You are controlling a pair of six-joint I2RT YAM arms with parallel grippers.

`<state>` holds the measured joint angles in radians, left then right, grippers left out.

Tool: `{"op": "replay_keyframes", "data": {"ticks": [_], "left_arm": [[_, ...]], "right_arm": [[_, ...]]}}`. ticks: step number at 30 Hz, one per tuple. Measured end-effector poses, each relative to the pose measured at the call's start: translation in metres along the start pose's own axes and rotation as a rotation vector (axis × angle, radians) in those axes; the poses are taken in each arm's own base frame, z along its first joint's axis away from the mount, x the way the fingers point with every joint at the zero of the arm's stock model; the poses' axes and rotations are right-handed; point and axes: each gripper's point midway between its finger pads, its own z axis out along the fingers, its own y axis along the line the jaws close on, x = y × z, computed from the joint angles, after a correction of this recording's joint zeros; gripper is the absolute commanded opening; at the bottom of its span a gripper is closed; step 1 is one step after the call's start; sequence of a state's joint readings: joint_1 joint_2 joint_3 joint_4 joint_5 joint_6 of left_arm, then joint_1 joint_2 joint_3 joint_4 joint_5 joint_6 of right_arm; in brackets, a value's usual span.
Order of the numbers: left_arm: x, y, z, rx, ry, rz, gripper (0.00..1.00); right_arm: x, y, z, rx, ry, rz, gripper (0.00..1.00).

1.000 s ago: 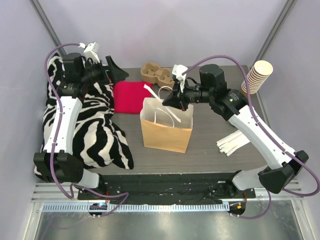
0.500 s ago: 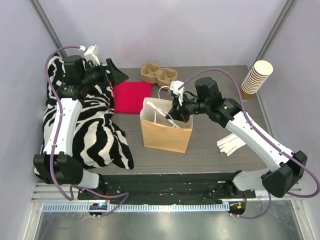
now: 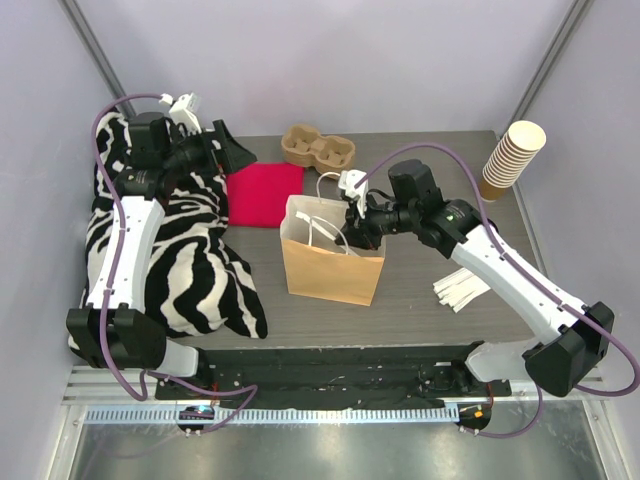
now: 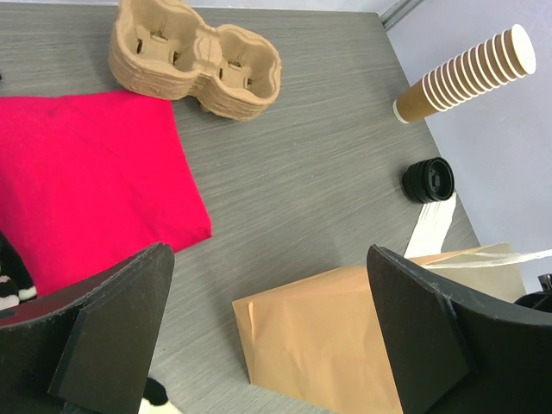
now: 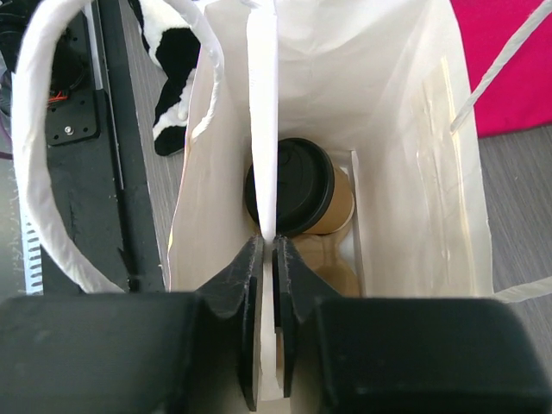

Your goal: Pack the takeout coffee

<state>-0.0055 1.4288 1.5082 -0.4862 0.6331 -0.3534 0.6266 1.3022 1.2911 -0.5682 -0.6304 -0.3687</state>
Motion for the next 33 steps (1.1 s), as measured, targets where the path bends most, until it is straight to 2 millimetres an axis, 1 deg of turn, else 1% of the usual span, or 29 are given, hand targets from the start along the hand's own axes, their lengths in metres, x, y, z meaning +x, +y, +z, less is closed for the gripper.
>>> {"op": "replay_keyframes", "data": {"ticks": [4,7,10,11,13,16,18,20,22,24,25,27,29,30,31,32,33], "left_arm": [[0.001,0.002,0.0,-0.005,0.002,0.01,1.0],[0.001,0.002,0.0,-0.006,0.002,0.017,1.0],[0.001,0.003,0.0,-0.013,0.002,0.018,1.0],[0.001,0.004,0.0,-0.015,0.004,0.017,1.0],[0.004,0.005,-0.001,-0.021,0.014,0.013,1.0],[0.008,0.008,-0.002,-0.035,0.027,0.014,1.0],[0.011,0.01,-0.002,-0.048,0.039,0.015,1.0],[0.015,0.013,-0.004,-0.063,0.054,0.018,1.0],[0.017,0.014,-0.006,-0.076,0.069,0.022,1.0],[0.017,0.015,-0.01,-0.093,0.084,0.041,1.0],[0.016,0.015,-0.013,-0.1,0.092,0.052,1.0],[0.014,0.015,-0.017,-0.114,0.109,0.079,1.0],[0.009,0.016,-0.02,-0.127,0.124,0.114,1.0],[0.007,0.016,-0.021,-0.13,0.134,0.134,1.0],[0.006,0.017,-0.021,-0.133,0.145,0.146,1.0],[0.005,0.017,-0.022,-0.137,0.16,0.153,1.0],[0.003,0.018,-0.022,-0.14,0.175,0.161,1.0]], "right_arm": [[0.003,0.002,-0.001,-0.006,0.017,0.007,0.34],[0.001,0.001,-0.002,-0.007,0.023,0.008,0.37],[-0.008,-0.001,-0.004,0.004,0.014,0.002,0.38],[-0.012,-0.003,-0.005,0.01,0.008,-0.001,0.4],[-0.02,-0.004,-0.008,0.022,-0.007,-0.004,0.41],[-0.037,-0.008,-0.015,0.049,-0.036,-0.018,0.43],[-0.049,-0.01,-0.02,0.069,-0.056,-0.025,0.47],[-0.064,-0.014,-0.027,0.097,-0.086,-0.034,0.5],[-0.078,-0.017,-0.033,0.122,-0.114,-0.041,0.52],[-0.097,-0.021,-0.041,0.158,-0.152,-0.051,0.53],[-0.108,-0.025,-0.046,0.183,-0.175,-0.057,0.54],[-0.134,-0.034,-0.056,0.239,-0.227,-0.076,0.57],[-0.159,-0.044,-0.069,0.309,-0.281,-0.097,0.64],[-0.168,-0.05,-0.075,0.349,-0.301,-0.105,0.67],[-0.172,-0.055,-0.08,0.384,-0.312,-0.107,0.74],[-0.177,-0.062,-0.087,0.432,-0.325,-0.104,0.76],[-0.178,-0.069,-0.091,0.462,-0.329,-0.088,0.77]]}}
